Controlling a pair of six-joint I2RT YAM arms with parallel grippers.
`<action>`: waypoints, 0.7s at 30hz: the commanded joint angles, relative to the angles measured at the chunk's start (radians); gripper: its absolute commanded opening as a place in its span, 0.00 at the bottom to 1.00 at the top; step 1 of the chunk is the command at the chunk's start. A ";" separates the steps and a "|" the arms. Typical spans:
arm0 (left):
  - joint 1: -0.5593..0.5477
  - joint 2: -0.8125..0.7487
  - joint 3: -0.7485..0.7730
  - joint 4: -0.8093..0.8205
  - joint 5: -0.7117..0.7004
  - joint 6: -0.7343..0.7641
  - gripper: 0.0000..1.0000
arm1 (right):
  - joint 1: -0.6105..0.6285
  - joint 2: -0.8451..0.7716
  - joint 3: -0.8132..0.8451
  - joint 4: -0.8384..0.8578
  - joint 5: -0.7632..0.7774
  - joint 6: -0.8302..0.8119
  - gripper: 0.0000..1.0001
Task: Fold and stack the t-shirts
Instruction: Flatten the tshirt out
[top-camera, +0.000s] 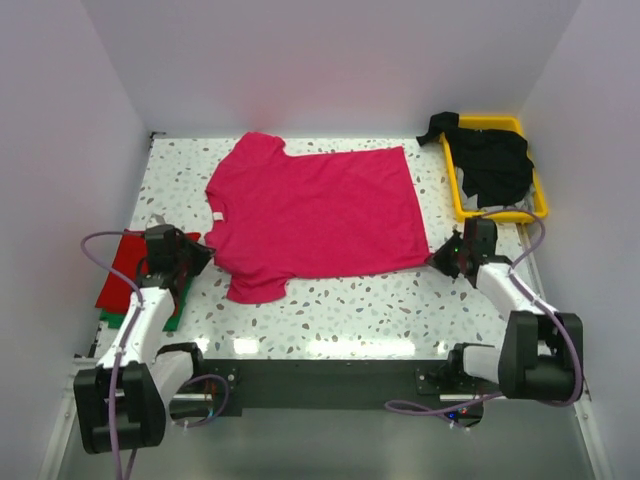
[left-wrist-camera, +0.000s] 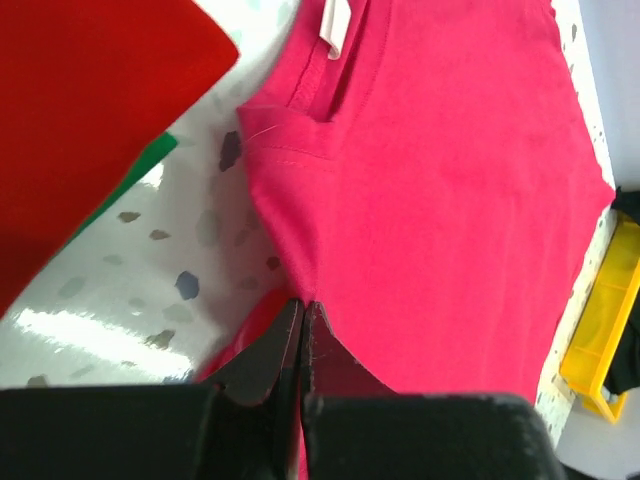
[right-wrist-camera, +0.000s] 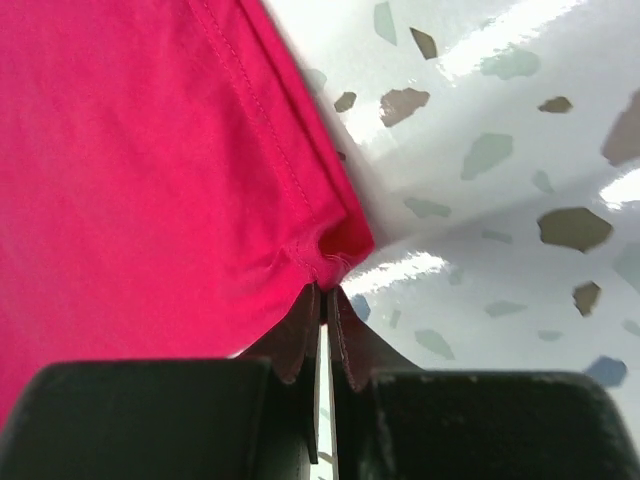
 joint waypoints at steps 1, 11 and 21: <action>-0.001 -0.090 -0.034 -0.128 -0.097 -0.003 0.03 | -0.005 -0.099 -0.038 -0.091 0.069 -0.029 0.00; -0.001 -0.209 -0.120 -0.113 -0.086 0.008 0.17 | -0.005 -0.259 -0.098 -0.125 0.037 -0.084 0.06; -0.001 -0.235 -0.058 -0.130 -0.086 0.029 0.44 | 0.091 -0.431 -0.003 -0.185 -0.078 -0.204 0.51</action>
